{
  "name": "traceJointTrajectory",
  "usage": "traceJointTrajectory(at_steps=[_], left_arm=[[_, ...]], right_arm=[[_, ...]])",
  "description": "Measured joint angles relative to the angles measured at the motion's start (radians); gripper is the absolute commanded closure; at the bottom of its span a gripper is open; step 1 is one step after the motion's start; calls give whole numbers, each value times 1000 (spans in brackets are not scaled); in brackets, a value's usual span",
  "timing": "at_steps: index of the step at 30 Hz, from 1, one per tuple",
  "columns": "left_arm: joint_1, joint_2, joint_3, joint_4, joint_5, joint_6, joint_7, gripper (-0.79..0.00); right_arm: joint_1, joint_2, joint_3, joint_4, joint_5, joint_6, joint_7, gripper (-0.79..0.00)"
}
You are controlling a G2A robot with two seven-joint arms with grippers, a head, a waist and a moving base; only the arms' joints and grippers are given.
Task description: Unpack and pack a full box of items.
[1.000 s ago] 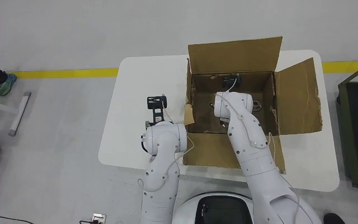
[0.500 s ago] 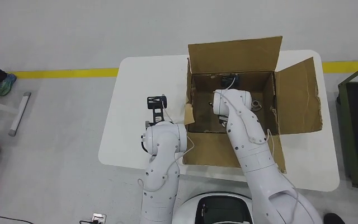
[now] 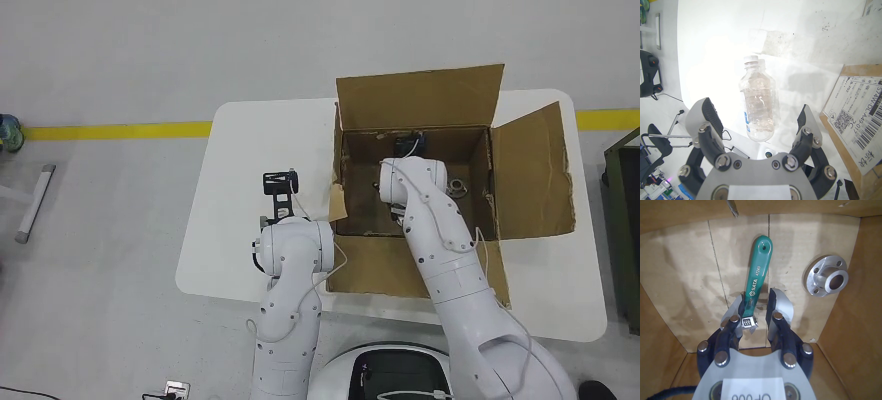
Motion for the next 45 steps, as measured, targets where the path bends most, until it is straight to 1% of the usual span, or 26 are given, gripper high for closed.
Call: traceJointTrajectory(at_steps=[2,3,5,14,20,23,29,32,36,39,41,45], left_arm=[[0,0,0,0,0,0,0,-785],[0,0,0,0,0,0,0,-785],[0,0,0,0,0,0,0,-785],[0,0,0,0,0,0,0,-785],[0,0,0,0,0,0,0,-785],[0,0,0,0,0,0,0,-785],[0,0,0,0,0,0,0,-785],[0,0,0,0,0,0,0,-785],[0,0,0,0,0,0,0,-785],[0,0,0,0,0,0,0,-785],[0,0,0,0,0,0,0,-785],[0,0,0,0,0,0,0,-785]], right_arm=[[1,0,0,4,0,1,-1,-182],[2,0,1,6,0,1,-1,-111],[3,-1,1,11,-1,1,-2,0],[1,-1,-1,18,-2,-10,-5,0],[-23,-1,-5,-36,5,-50,-2,0],[-51,-1,-13,-107,8,-80,8,0],[-135,-1,-32,-327,29,-159,31,0],[-188,1,-40,-470,54,-214,39,0],[-263,6,-27,-697,122,-314,52,0],[-305,12,-16,-827,143,-368,57,0],[-319,13,-6,-868,168,-375,54,0],[-320,13,-3,-871,174,-370,52,0]])
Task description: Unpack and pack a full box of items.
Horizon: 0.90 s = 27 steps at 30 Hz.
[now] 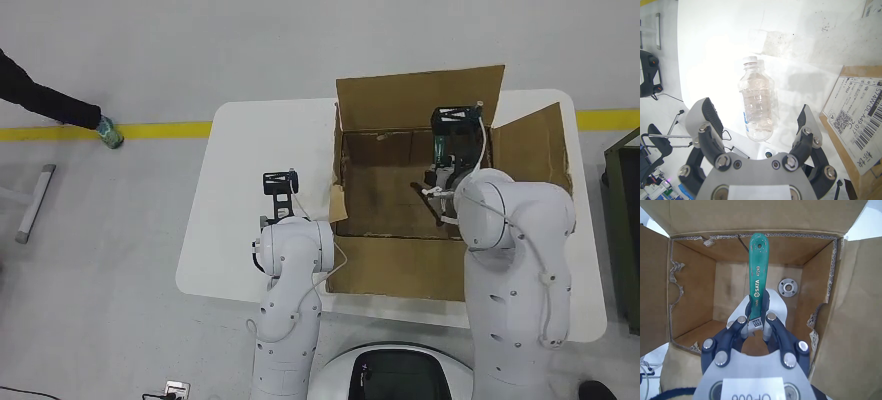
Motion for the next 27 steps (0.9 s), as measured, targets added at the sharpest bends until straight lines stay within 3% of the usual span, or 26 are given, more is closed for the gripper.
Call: traceJointTrajectory(at_steps=[8,14,23,27], left_arm=[[0,0,0,0,0,0,0,-785],[0,0,0,0,0,0,0,-785],[0,0,0,0,0,0,0,-785],[0,0,0,0,0,0,0,-785]], right_arm=[[-19,1,5,-7,40,-2,-42,0],[-34,9,76,-125,165,-5,-21,0],[-43,33,281,-390,420,-13,99,0],[-18,53,415,-416,513,-24,106,0]])
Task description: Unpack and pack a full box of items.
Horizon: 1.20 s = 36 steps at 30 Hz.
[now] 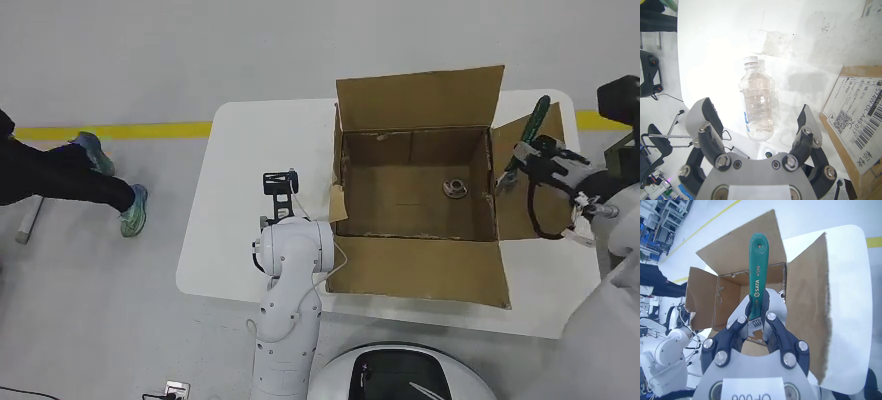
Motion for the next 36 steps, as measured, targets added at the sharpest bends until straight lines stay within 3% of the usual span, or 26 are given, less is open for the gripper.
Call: traceJointTrajectory(at_steps=[8,14,18,24,35,36], left_arm=[[0,0,0,0,0,0,0,-785],[0,0,0,0,0,0,0,-785],[0,0,0,0,0,0,0,-785],[0,0,0,0,0,0,0,-785],[0,0,0,0,0,0,0,-785],[0,0,0,0,0,0,0,-785]], right_arm=[[17,56,267,1,83,-54,-1,0],[-97,99,396,1,137,-92,-1,0],[-233,121,373,1,96,-129,0,0],[-393,144,253,27,6,-180,0,0],[-454,178,67,171,-154,-177,-1,0],[-453,181,58,184,-162,-175,-1,-43]])
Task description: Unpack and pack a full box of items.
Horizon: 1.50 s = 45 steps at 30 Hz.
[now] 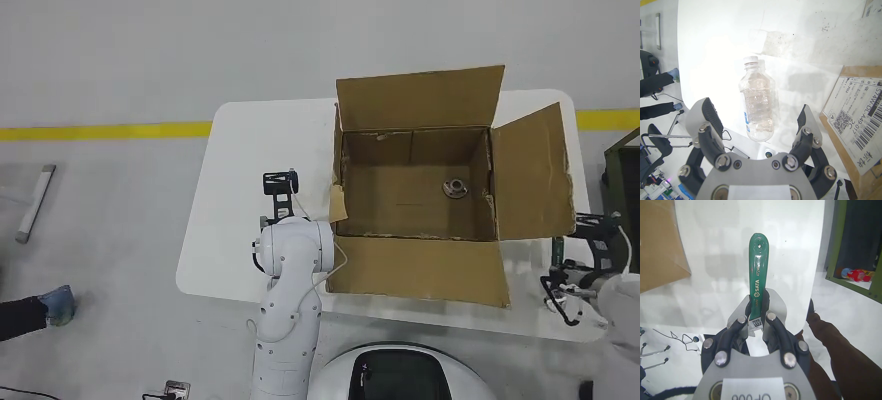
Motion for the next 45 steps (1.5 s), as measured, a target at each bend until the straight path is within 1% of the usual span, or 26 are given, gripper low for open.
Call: traceJointTrajectory(at_steps=[1,2,3,5,6,7,8,9,10,11,12,13,16,18,19,20,21,22,24,26,28,31,35,40,42,45], left_arm=[[0,0,0,0,0,0,0,-785],[0,0,0,0,0,0,0,-785],[0,0,0,0,0,0,0,-785],[0,0,0,0,0,0,0,-785],[0,0,0,0,0,0,0,-785],[0,0,0,0,0,0,0,-785],[0,0,0,0,0,0,0,-785],[0,0,0,0,0,0,0,-785],[0,0,0,0,0,0,0,-785],[0,0,0,0,0,0,0,-785],[0,0,0,0,0,0,0,-785],[0,0,0,0,0,0,0,-785],[0,0,0,0,0,0,0,-785],[0,0,0,0,0,0,0,-785],[0,0,0,0,0,0,0,-785],[0,0,0,0,0,0,0,-785],[0,0,0,0,0,0,0,-785],[0,0,0,0,0,0,0,-785],[0,0,0,0,0,0,0,-785],[0,0,0,0,0,0,0,-785],[0,0,0,0,0,0,0,-785],[0,0,0,0,0,0,0,-785],[0,0,0,0,0,0,0,-785],[0,0,0,0,0,0,0,-785],[0,0,0,0,0,0,0,-785],[0,0,0,0,0,0,0,-785]], right_arm=[[2,2,-4,8,-7,5,0,-80],[3,5,-8,15,-13,7,0,-169],[6,8,-13,25,-16,9,0,-296],[10,12,-18,40,-26,10,0,-311],[12,15,-22,51,-29,11,0,-336],[13,17,-25,59,-31,12,0,-372],[13,19,-27,66,-32,14,0,-440],[15,22,-30,71,-26,17,0,-428],[16,24,-31,70,-22,18,0,-443],[17,26,-31,66,-26,18,0,-493],[17,29,-31,59,-30,22,0,-456],[18,31,-29,51,-24,30,0,-388],[27,37,7,-19,26,83,0,-366],[42,43,55,-103,83,132,0,-336],[54,46,74,-142,111,150,0,-231],[72,50,92,-176,140,167,0,-206],[112,57,114,-199,172,178,0,-83],[154,64,126,-197,193,179,0,0],[270,81,134,-184,223,168,0,0],[363,96,114,-183,230,162,0,0],[448,108,60,-183,245,175,0,0],[519,122,-61,-183,250,182,0,0],[508,134,-244,-183,192,223,0,0],[400,146,-450,-172,78,272,0,0],[373,151,-519,-129,-8,270,0,0],[376,151,-597,-27,-108,293,0,0]])
